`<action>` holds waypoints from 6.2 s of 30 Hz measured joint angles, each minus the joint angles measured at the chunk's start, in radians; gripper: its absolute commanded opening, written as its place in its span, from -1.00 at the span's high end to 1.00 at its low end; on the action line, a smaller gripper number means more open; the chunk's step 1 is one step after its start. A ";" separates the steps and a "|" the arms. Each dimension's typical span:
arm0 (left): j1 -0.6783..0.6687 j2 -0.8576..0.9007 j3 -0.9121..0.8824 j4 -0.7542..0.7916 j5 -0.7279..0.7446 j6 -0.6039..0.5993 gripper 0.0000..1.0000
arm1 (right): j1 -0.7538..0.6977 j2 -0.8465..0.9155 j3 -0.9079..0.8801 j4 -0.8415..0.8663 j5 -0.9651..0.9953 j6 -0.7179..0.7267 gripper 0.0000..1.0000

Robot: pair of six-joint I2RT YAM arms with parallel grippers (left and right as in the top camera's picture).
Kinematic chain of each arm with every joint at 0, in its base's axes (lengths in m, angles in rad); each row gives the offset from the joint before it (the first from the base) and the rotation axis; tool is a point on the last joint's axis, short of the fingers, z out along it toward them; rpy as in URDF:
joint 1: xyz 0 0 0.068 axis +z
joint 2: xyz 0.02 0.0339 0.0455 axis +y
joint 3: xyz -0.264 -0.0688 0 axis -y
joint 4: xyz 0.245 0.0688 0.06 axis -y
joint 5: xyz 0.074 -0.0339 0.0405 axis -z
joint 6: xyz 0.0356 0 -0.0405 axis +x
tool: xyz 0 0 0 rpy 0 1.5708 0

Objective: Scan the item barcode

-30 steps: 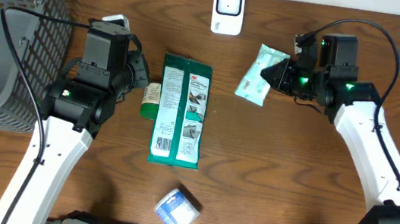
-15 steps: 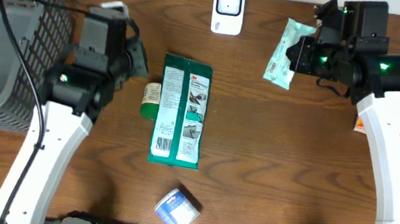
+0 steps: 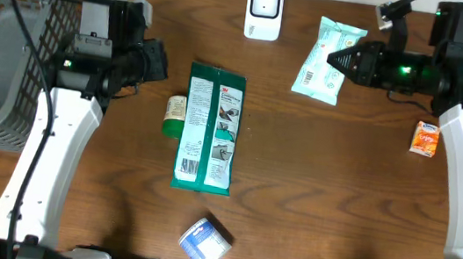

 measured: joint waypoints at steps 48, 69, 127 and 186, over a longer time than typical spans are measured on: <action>-0.111 0.172 0.000 0.304 0.936 0.092 0.07 | 0.161 0.298 -0.008 -0.166 -0.584 -0.585 0.98; -0.120 0.172 0.000 0.363 0.895 0.074 0.24 | 0.190 0.298 -0.008 -0.097 -0.594 -0.559 0.98; -0.107 0.182 0.000 0.597 0.968 -0.216 0.07 | 0.231 0.296 -0.010 -0.093 -0.575 -0.484 0.98; -0.135 0.182 0.000 0.595 0.859 -0.188 0.85 | 0.204 0.296 -0.010 -0.034 -0.628 -0.383 -0.41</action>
